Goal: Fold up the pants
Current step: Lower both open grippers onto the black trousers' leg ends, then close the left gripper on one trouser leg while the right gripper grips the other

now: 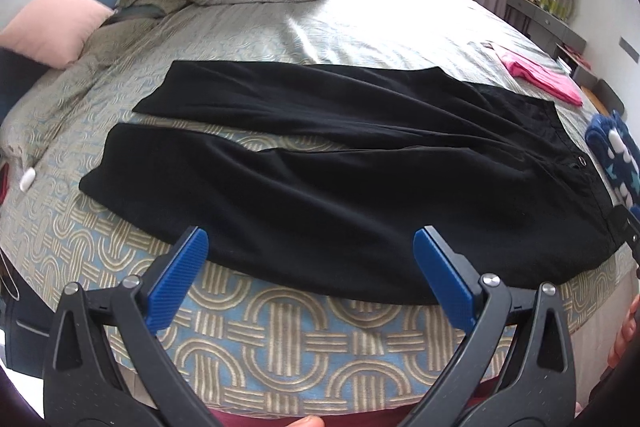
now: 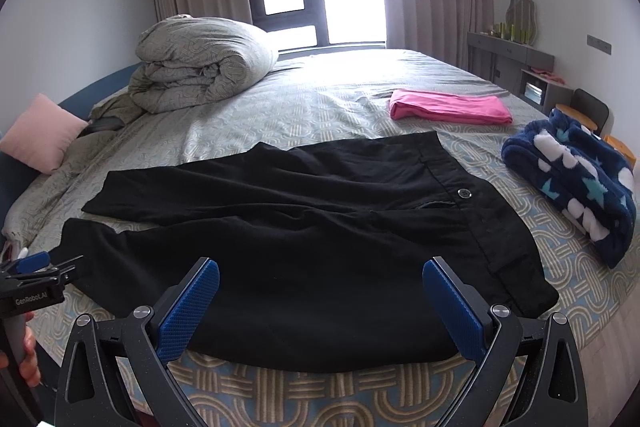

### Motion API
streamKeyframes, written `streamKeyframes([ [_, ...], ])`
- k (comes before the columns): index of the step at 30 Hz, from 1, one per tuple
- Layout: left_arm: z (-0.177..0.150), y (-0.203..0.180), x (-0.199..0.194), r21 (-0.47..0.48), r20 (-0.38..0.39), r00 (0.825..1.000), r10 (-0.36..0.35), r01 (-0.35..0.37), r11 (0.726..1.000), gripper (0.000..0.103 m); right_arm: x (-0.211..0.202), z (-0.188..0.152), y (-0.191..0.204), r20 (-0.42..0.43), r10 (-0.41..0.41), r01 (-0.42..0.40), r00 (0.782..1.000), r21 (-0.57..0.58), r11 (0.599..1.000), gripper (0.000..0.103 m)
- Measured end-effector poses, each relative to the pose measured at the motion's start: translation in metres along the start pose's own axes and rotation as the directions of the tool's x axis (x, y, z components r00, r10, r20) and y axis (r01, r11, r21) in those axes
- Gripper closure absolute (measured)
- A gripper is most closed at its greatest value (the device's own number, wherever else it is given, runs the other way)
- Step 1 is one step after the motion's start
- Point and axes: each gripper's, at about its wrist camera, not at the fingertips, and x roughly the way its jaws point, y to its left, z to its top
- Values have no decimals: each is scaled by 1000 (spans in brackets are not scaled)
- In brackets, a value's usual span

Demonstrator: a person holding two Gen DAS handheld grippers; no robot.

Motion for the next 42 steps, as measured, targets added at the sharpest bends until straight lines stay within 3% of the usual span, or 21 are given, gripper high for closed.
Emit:
streamKeyframes([
  [3, -1, 13, 1, -24, 19, 1000, -2, 3, 1000, 1, 5, 1, -3, -34, 1, 0, 999, 11, 1000, 0],
  [7, -3, 29, 11, -57, -34, 999, -5, 3, 998, 1, 13, 1, -21, -121, 59, -47, 991, 97, 994, 1],
  [12, -14, 59, 24, -119, -98, 995, 2, -13, 993, 1, 20, -10, -56, -238, 170, -108, 956, 251, 962, 10],
  [13, -16, 66, 27, -129, -106, 994, 5, -19, 992, 1, 21, -14, -64, -258, 179, -106, 949, 275, 956, 14],
  [15, -20, 77, 30, -146, -116, 993, 8, -25, 989, 1, 27, -20, -74, -306, 199, -102, 931, 306, 947, 35],
  [17, -22, 92, 35, -163, -128, 992, 25, -46, 986, 1, 31, -26, -85, -333, 208, -88, 920, 342, 936, 44],
  [20, -22, 115, 40, -199, -137, 990, 33, -60, 978, 4, 31, -30, -97, -337, 201, -66, 920, 371, 926, 45],
  [22, -23, 140, 45, -279, -148, 989, 15, -56, 959, 12, 32, -32, -103, -337, 208, -64, 918, 392, 918, 45],
  [25, -23, 170, 50, -404, -137, 990, -33, -25, 914, 13, 35, -36, -111, -342, 218, -58, 914, 421, 905, 45],
  [32, -14, 183, 83, -487, -145, 976, -163, 73, 870, 30, 38, -46, -126, -330, 265, -60, 906, 519, 852, 45],
  [34, -12, 185, 95, -533, -139, 969, -206, 102, 840, 32, 41, -48, -129, -317, 292, -73, 902, 556, 828, 44],
  [36, -8, 187, 99, -550, -125, 969, -215, 113, 827, 32, 43, -51, -134, -294, 316, -85, 902, 597, 798, 43],
  [39, -4, 191, 102, -588, -101, 965, -243, 139, 796, 35, 48, -58, -147, -246, 366, -105, 898, 686, 720, 43],
  [42, -3, 198, 106, -609, -98, 966, -239, 131, 782, 67, 54, -64, -156, -223, 390, -103, 893, 744, 660, 43],
])
